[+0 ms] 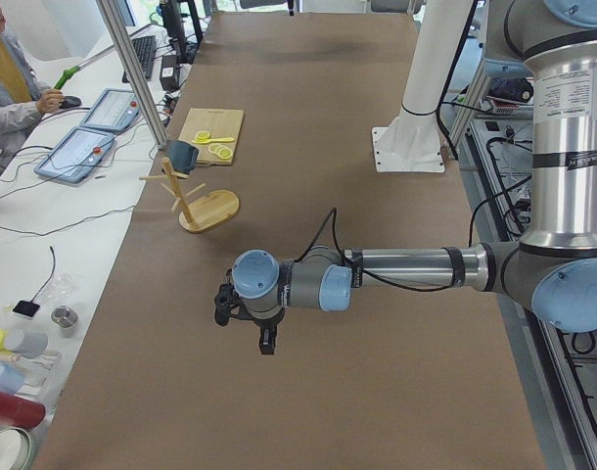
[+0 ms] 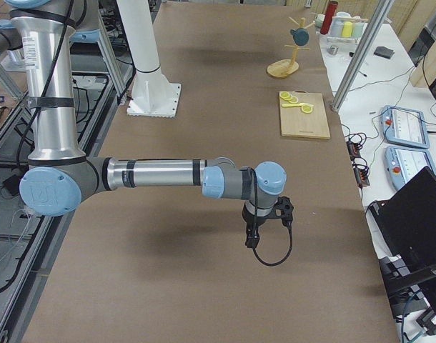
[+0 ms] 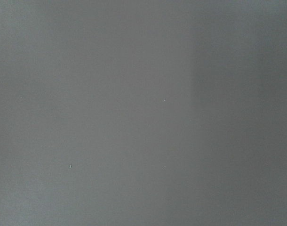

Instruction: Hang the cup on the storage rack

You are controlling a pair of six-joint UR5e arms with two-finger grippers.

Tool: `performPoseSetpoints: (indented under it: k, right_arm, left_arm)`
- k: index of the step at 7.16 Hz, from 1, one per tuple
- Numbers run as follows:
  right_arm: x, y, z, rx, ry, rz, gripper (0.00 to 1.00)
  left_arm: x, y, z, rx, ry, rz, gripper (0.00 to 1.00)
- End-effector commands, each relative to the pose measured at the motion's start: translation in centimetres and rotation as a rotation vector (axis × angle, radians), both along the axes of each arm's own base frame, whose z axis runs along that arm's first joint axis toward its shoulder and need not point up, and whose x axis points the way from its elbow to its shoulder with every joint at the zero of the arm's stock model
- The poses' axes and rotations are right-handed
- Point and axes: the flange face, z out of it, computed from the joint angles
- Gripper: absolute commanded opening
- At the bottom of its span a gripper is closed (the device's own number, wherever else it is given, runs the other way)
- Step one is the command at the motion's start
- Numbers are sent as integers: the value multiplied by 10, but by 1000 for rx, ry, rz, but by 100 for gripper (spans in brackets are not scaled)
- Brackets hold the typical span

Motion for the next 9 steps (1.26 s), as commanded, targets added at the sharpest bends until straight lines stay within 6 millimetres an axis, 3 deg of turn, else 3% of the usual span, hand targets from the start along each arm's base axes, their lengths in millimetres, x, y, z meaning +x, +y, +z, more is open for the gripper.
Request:
performPoseSetpoints:
  k: [1,9]
  right_arm:
    - [0,-2,-2,4,4,-1,100]
    - [0,-2,1,-4,-4,55,100]
  left_arm:
    - [-1,2,1,-1,1,-3,98]
    - [-2,2,3,-3,-2,-3,98]
